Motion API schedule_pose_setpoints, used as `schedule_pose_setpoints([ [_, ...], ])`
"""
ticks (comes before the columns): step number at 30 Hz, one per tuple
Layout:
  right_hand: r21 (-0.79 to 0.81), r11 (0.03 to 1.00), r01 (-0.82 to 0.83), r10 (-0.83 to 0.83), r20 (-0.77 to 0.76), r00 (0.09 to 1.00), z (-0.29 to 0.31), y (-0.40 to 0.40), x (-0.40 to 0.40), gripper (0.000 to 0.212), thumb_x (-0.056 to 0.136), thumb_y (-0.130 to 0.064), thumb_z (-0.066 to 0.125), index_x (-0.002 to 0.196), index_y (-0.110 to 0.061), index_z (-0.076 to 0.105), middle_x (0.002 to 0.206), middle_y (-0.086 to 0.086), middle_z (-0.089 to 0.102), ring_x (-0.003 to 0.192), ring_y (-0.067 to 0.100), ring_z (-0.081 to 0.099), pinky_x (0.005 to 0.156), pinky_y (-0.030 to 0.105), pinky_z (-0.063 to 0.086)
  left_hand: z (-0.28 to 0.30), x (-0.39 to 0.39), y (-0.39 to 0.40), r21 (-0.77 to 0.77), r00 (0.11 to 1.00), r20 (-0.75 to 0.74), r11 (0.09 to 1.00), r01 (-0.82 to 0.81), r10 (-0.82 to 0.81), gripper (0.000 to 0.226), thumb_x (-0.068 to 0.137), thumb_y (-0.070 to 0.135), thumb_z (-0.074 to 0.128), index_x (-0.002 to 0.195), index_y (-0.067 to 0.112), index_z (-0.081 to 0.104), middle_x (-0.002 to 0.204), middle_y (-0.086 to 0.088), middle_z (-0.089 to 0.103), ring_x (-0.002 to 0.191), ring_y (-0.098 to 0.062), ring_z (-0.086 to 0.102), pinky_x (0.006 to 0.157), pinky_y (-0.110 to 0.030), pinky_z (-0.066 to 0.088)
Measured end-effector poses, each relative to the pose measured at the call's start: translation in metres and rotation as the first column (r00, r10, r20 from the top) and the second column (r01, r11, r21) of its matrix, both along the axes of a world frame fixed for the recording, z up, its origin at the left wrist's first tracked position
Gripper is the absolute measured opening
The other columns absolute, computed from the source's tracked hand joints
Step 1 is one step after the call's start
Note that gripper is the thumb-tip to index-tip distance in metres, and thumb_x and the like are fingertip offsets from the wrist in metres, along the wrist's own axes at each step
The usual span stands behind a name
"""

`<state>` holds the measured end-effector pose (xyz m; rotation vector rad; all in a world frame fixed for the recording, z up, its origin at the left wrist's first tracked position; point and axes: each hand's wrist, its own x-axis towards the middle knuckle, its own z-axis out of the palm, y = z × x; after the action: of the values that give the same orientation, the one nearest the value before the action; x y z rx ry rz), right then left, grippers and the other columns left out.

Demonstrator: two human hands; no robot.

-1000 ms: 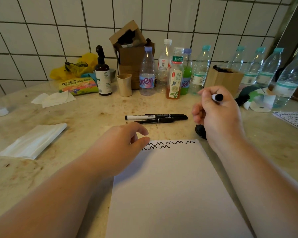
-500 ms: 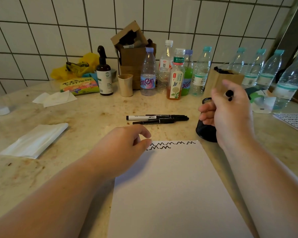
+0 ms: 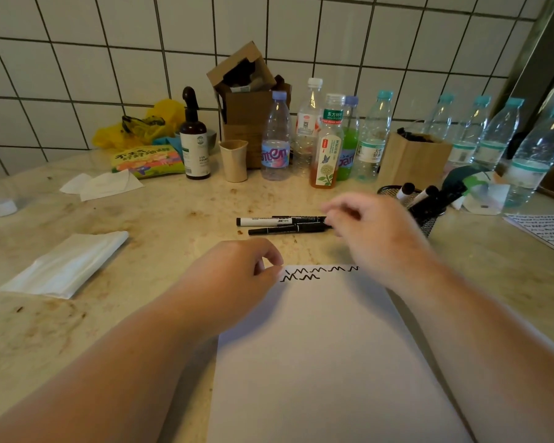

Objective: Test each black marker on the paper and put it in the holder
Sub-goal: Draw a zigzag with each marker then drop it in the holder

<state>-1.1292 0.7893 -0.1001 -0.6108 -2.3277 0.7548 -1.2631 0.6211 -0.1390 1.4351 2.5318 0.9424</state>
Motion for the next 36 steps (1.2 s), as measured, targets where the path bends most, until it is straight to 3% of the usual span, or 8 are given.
schedule_pose_setpoints([
  [2,-0.014,0.999,-0.038,0.040,0.324,0.945,0.006,-0.005,-0.013,0.020,0.102,-0.027,0.058,0.114,-0.034,0.073,0.090,-0.014,0.070,0.067,-0.002,0.064,0.061,0.018,0.047,-0.001,0.001,0.002,-0.034,1.000,-0.027,0.999,-0.012,0.011,0.009,0.089,0.043,0.056,0.086,0.041,0.065,0.067,0.020,0.063,0.062,0.002,0.058,0.048,-0.016,0.034],
  [5,0.057,0.997,-0.052,0.014,0.527,0.850,0.011,-0.008,-0.035,0.034,0.103,-0.023,0.056,0.136,-0.028,0.063,0.124,-0.004,0.063,0.113,0.019,0.059,0.092,0.032,0.046,-0.002,0.001,0.002,-0.103,0.997,-0.079,0.994,-0.025,0.017,0.013,0.089,0.045,0.055,0.086,0.039,0.066,0.070,0.019,0.063,0.062,0.002,0.057,0.049,-0.017,0.035],
  [10,0.214,0.974,-0.071,-0.078,0.616,0.784,0.002,0.003,-0.061,0.046,0.103,-0.019,0.052,0.147,-0.027,0.049,0.142,0.003,0.052,0.133,0.026,0.040,0.106,0.041,0.039,-0.002,0.001,0.002,-0.136,0.999,-0.037,0.990,-0.021,0.016,0.015,0.089,0.046,0.056,0.083,0.037,0.066,0.069,0.015,0.067,0.059,-0.005,0.063,0.052,-0.022,0.047],
  [18,0.342,0.939,-0.041,-0.183,0.594,0.784,-0.013,0.012,-0.064,0.027,0.101,-0.031,0.063,0.124,-0.018,0.069,0.125,0.006,0.053,0.124,0.026,0.045,0.100,0.037,0.044,0.001,0.002,0.002,-0.162,0.998,-0.048,0.986,-0.048,0.041,0.015,0.090,0.046,0.053,0.085,0.038,0.065,0.072,0.016,0.067,0.062,-0.004,0.064,0.055,-0.023,0.051],
  [21,0.280,0.960,0.002,-0.146,0.496,0.856,-0.009,0.009,-0.048,0.017,0.099,-0.031,0.064,0.110,-0.019,0.071,0.109,0.001,0.055,0.102,0.018,0.054,0.078,0.032,0.045,0.003,0.003,0.001,-0.158,0.999,-0.041,0.987,-0.039,0.033,0.015,0.090,0.044,0.054,0.084,0.038,0.066,0.071,0.016,0.067,0.062,-0.004,0.063,0.052,-0.023,0.047],
  [24,-0.098,0.995,0.016,0.019,0.340,0.940,0.000,0.007,-0.020,0.017,0.097,-0.033,0.069,0.088,-0.018,0.072,0.075,-0.004,0.069,0.064,0.009,0.063,0.057,0.027,0.044,0.003,0.004,0.000,-0.145,0.999,-0.040,0.989,-0.040,0.035,0.015,0.090,0.043,0.055,0.082,0.036,0.066,0.069,0.017,0.066,0.062,-0.002,0.060,0.050,-0.021,0.040],
  [29,-0.730,0.668,-0.142,0.142,-0.062,0.988,-0.005,-0.001,0.021,0.029,0.093,-0.006,0.063,0.065,-0.011,0.059,0.051,0.003,0.051,0.039,0.017,0.052,0.035,0.024,0.042,0.003,0.003,0.000,-0.115,0.999,-0.027,0.992,-0.048,0.046,0.016,0.090,0.040,0.055,0.081,0.036,0.067,0.068,0.017,0.067,0.059,0.000,0.060,0.049,-0.020,0.041],
  [36,-0.698,0.553,-0.454,0.339,-0.309,0.888,-0.017,-0.002,0.026,0.009,0.078,-0.010,0.067,0.074,-0.017,0.071,0.062,0.014,0.067,0.053,0.026,0.066,0.048,0.031,0.055,0.012,0.015,0.000,0.006,0.987,0.040,0.987,0.158,-0.158,0.027,0.082,0.066,0.042,0.090,0.049,0.062,0.084,0.032,0.066,0.074,0.003,0.060,0.054,-0.014,0.041],
])
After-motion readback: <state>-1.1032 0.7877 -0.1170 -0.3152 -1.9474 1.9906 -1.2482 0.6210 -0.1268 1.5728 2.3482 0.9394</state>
